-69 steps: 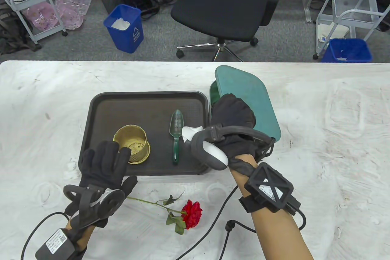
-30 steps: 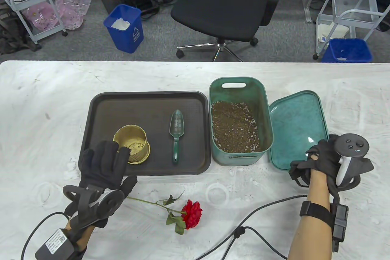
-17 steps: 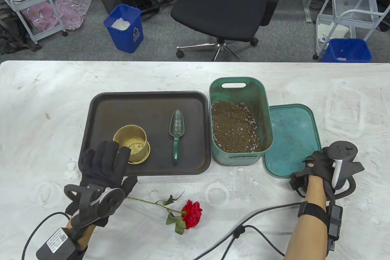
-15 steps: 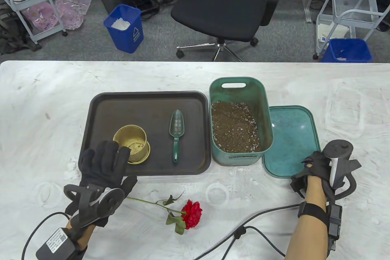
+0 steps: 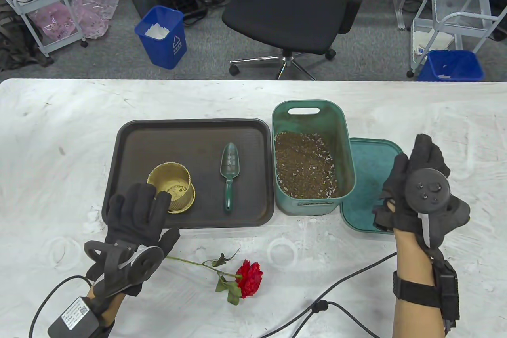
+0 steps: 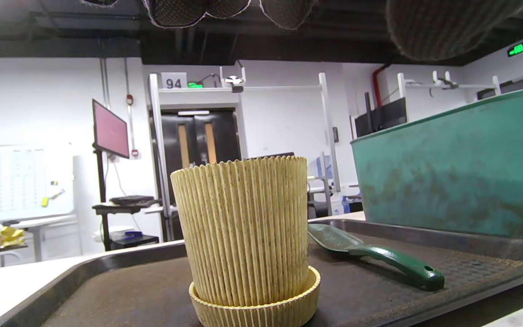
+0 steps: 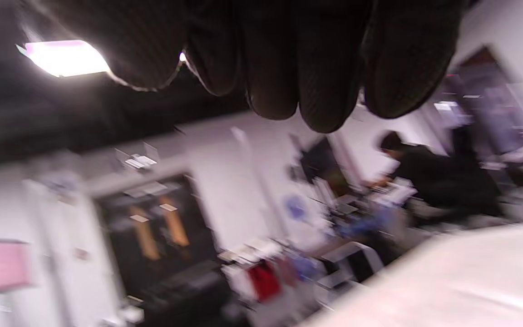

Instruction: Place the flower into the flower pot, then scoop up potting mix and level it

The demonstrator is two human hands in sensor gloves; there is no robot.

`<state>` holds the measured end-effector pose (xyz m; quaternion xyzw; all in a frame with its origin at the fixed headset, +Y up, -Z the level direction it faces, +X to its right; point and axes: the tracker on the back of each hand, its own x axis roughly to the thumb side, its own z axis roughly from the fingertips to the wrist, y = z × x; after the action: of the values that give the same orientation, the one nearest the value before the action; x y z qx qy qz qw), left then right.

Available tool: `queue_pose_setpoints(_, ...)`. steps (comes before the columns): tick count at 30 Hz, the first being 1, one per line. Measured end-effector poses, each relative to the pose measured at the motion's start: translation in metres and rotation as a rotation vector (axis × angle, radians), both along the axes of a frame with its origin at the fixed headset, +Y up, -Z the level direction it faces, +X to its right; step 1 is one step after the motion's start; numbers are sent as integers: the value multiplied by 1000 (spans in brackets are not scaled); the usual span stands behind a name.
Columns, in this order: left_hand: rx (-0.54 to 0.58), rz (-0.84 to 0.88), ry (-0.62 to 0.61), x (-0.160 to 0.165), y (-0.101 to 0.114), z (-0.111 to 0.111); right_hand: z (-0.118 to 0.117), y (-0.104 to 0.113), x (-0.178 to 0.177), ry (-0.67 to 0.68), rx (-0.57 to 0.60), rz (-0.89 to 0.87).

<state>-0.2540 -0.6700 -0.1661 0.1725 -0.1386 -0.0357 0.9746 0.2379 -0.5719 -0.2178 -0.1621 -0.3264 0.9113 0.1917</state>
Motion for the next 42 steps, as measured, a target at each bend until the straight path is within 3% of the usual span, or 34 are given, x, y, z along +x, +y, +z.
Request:
queue_pose_setpoints(5,-2,-4,-4,2,-1,1,36,20,-55,315,196,184)
queue_pose_setpoints(10,28,-1,-23,7,2,5,55,-8,-92,433,247,373)
queue_pose_setpoints(15,80,16,-142,19,11,17,57,-44,-106,473,265,421)
queue_pose_setpoints(17,49,16,-221,28,9,19,58,-57,-109,489,281,411)
queue_pose_setpoints(19,-80,-22,-268,37,1,15,59,-66,-111,520,288,407)
queue_pose_setpoints(22,-284,-111,-322,52,-20,10,66,-72,-110,477,341,452)
queue_pose_setpoints(28,-312,-281,-350,80,-52,10,64,-81,-107,492,302,447)
queue_pose_setpoints(33,-309,-256,-397,91,-59,10,65,-81,-102,487,319,419)
queue_pose_setpoints(36,-277,-187,-401,88,-45,11,65,-81,-100,479,320,406)
queue_pose_setpoints(38,-284,-72,-400,79,-25,11,64,-81,-98,476,316,394)
queue_pose_setpoints(41,-256,166,-411,55,34,10,63,-82,-95,474,312,378)
queue_pose_setpoints(42,-232,323,-425,39,66,9,63,-82,-94,471,309,370)
